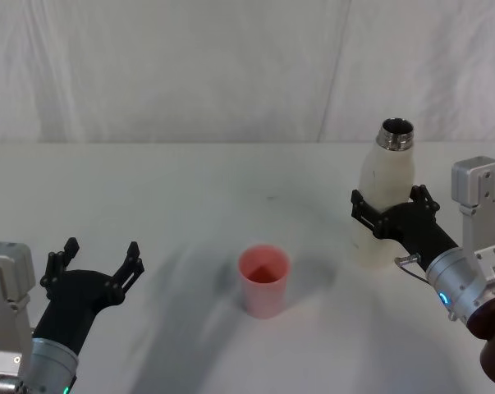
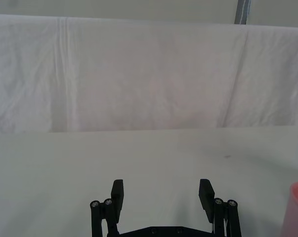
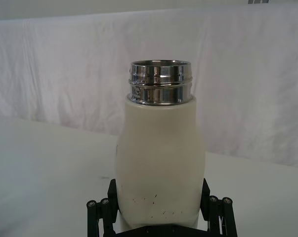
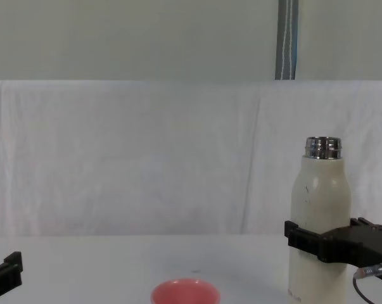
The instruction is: Grasp the thermos with one hand and pour water into the cup lid.
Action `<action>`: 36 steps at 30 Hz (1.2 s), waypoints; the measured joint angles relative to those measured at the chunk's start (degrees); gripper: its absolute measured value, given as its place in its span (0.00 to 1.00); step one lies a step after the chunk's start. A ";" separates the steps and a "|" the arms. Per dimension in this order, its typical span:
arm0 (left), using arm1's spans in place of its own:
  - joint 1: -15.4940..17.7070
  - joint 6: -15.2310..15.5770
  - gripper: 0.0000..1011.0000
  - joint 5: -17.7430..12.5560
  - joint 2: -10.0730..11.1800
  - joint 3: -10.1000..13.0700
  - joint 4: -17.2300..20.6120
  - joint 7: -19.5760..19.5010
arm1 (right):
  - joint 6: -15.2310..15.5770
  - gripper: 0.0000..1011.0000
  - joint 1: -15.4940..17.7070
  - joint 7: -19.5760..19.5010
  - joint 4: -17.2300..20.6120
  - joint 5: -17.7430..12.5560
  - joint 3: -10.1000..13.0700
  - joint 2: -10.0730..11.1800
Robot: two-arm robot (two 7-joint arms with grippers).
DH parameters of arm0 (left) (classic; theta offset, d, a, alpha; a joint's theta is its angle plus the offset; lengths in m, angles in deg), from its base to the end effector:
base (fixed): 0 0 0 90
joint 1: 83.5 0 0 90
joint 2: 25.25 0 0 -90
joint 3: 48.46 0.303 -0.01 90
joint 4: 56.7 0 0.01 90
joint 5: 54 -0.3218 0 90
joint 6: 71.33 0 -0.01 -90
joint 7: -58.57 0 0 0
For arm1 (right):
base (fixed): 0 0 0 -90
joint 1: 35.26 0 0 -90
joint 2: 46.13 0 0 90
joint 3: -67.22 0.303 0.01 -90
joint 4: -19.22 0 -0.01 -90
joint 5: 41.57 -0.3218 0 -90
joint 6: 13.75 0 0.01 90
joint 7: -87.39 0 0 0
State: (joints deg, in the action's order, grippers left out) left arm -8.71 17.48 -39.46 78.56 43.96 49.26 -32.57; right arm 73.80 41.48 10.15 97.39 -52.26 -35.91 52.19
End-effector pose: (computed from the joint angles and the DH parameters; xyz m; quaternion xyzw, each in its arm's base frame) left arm 0.2626 0.0392 -0.2974 -0.0174 0.0064 0.6615 0.7497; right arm 0.4043 0.0197 -0.3027 0.0100 -0.0131 -0.5465 0.8373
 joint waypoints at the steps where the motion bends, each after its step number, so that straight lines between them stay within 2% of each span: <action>1: 0.00 0.00 0.99 0.00 0.00 0.00 0.00 0.00 | 0.00 0.94 0.00 0.01 0.00 0.00 0.00 0.00; 36: 0.00 0.00 0.99 0.00 0.00 0.00 0.00 0.00 | 0.00 0.94 0.00 0.01 0.00 0.00 0.00 0.00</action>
State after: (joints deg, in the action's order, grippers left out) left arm -8.72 17.48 -39.46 78.56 43.96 49.26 -32.57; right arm 73.80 41.47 10.17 97.39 -52.26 -35.91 52.19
